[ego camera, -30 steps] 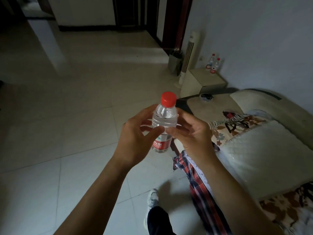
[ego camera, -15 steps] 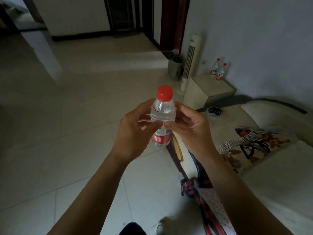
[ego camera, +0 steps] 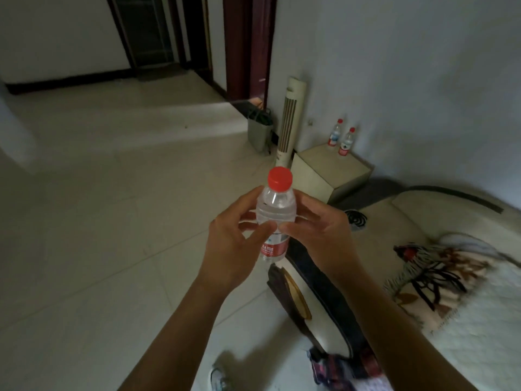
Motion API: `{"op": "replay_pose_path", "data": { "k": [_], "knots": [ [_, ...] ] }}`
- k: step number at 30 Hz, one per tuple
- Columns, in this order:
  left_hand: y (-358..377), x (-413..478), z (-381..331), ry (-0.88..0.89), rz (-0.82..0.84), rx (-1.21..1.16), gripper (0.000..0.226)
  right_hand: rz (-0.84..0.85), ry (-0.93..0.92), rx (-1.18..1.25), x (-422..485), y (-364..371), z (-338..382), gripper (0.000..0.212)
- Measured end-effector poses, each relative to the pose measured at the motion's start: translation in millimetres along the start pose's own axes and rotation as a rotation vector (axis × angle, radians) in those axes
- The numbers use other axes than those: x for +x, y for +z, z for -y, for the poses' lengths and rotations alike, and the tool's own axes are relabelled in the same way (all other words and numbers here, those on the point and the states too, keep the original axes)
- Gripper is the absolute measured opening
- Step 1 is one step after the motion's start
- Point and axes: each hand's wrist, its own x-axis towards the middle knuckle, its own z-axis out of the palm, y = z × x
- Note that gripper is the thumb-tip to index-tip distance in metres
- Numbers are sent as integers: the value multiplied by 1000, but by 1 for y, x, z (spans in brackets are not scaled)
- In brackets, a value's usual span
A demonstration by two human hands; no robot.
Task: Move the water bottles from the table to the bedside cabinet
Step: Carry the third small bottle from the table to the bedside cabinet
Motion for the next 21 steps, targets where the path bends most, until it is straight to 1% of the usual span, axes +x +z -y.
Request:
{"op": "replay_pose_path", "data": {
  "k": [5, 11, 18, 21],
  "knots": [
    [-25, 77, 27, 13, 45, -12, 54, -63, -46, -64, 72, 19, -10, 44],
    [-33, 158, 56, -13, 127, -21, 53, -128, -15, -69, 146, 26, -33, 48],
    [-15, 279, 87, 2, 162, 3, 54, -183, -14, -70, 262, 3, -64, 52],
    [-3, 337, 92, 32, 182, -1, 53, -200, -41, -57, 316, -14, -72, 53]
  ]
}}
